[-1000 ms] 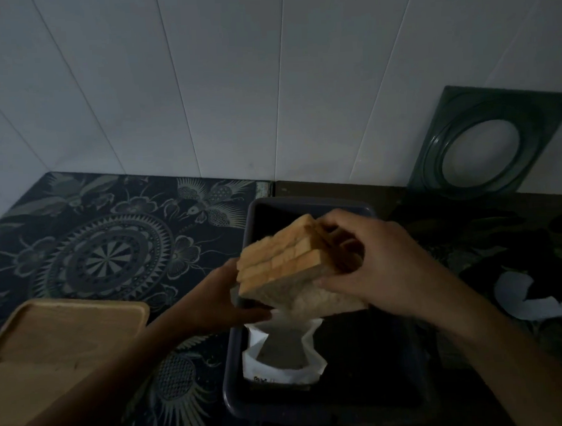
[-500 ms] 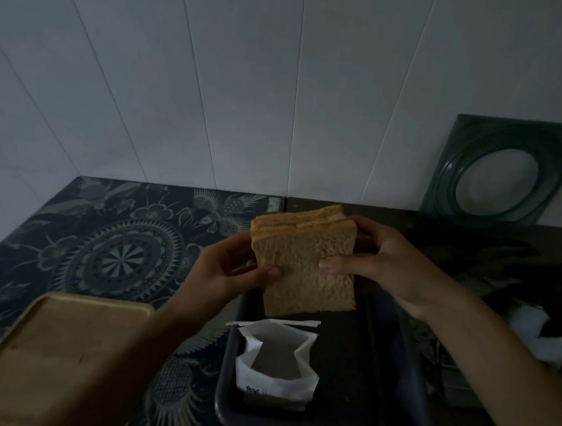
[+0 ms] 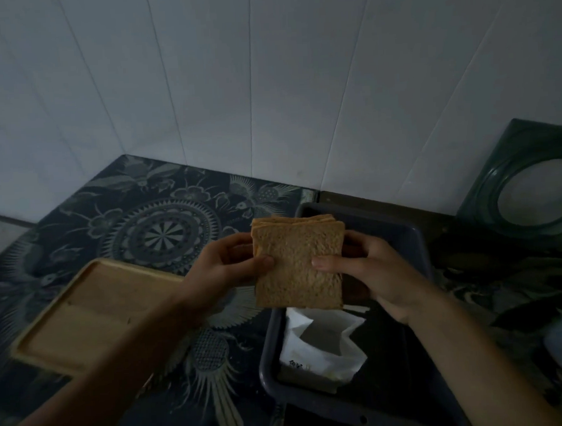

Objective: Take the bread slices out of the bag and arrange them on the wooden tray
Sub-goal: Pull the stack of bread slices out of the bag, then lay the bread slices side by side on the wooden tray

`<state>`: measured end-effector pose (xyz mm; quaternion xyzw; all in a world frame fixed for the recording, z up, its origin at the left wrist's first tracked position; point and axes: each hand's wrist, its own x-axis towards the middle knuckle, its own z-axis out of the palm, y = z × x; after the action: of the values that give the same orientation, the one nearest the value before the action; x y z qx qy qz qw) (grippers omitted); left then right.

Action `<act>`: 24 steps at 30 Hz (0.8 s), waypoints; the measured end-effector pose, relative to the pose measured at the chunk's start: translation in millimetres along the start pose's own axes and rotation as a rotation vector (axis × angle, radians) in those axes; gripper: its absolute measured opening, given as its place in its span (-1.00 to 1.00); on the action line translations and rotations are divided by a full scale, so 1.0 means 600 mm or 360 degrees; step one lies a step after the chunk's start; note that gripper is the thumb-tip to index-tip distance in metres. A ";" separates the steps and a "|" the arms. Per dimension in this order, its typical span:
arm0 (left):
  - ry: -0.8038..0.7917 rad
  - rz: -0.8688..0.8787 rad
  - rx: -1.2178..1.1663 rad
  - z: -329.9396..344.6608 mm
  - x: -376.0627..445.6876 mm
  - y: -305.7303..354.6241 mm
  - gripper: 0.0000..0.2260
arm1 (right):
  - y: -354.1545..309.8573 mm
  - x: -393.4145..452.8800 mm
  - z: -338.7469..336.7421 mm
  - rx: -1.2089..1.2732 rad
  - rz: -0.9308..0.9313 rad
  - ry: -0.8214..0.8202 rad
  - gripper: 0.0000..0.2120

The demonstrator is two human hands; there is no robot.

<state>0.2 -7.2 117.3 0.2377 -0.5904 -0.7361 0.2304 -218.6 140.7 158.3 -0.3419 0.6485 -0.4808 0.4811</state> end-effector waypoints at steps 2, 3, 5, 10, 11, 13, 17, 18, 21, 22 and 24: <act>0.0035 -0.0036 -0.0059 -0.031 -0.012 -0.001 -0.62 | 0.004 0.008 0.034 0.0021 0.0025 0.0000 -0.41; 0.0053 -0.0055 -0.0088 -0.047 -0.018 -0.002 -0.61 | 0.006 0.013 0.052 0.0033 0.0045 0.0004 -0.41; 0.0081 -0.0106 -0.0111 -0.084 -0.031 -0.002 -0.58 | 0.012 0.023 0.090 0.0061 0.0093 0.0014 -0.41; 0.0042 -0.0241 -0.0043 -0.176 -0.061 -0.008 -0.56 | 0.034 0.045 0.190 0.0121 0.0209 0.0050 -0.49; 0.0041 -0.0280 -0.0024 -0.194 -0.066 -0.011 -0.53 | 0.041 0.050 0.209 0.0143 0.0240 0.0057 -0.50; 0.0043 -0.0371 0.0013 -0.230 -0.075 -0.021 -0.50 | 0.056 0.061 0.249 0.0186 0.0308 0.0061 -0.53; 0.0073 -0.0540 0.0093 -0.304 -0.092 -0.047 -0.54 | 0.092 0.089 0.331 0.0287 0.0465 0.0071 -0.54; 0.0076 -0.0585 0.0102 -0.324 -0.096 -0.056 -0.57 | 0.102 0.097 0.352 0.0317 0.0509 0.0070 -0.56; 0.0048 -0.0703 0.0071 -0.387 -0.105 -0.085 -0.63 | 0.135 0.123 0.411 0.0385 0.0636 0.0039 -0.68; 0.0044 -0.0742 0.0061 -0.407 -0.108 -0.096 -0.64 | 0.146 0.131 0.429 0.0396 0.0676 0.0038 -0.70; 0.0049 -0.0814 0.0055 -0.445 -0.115 -0.119 -0.65 | 0.170 0.148 0.465 0.0397 0.0771 0.0065 -0.71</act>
<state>216.1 -153.3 2.1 0.3944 -0.5200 -0.7565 0.0417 22.1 8.8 14.2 -0.1052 0.6566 -0.4347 0.6073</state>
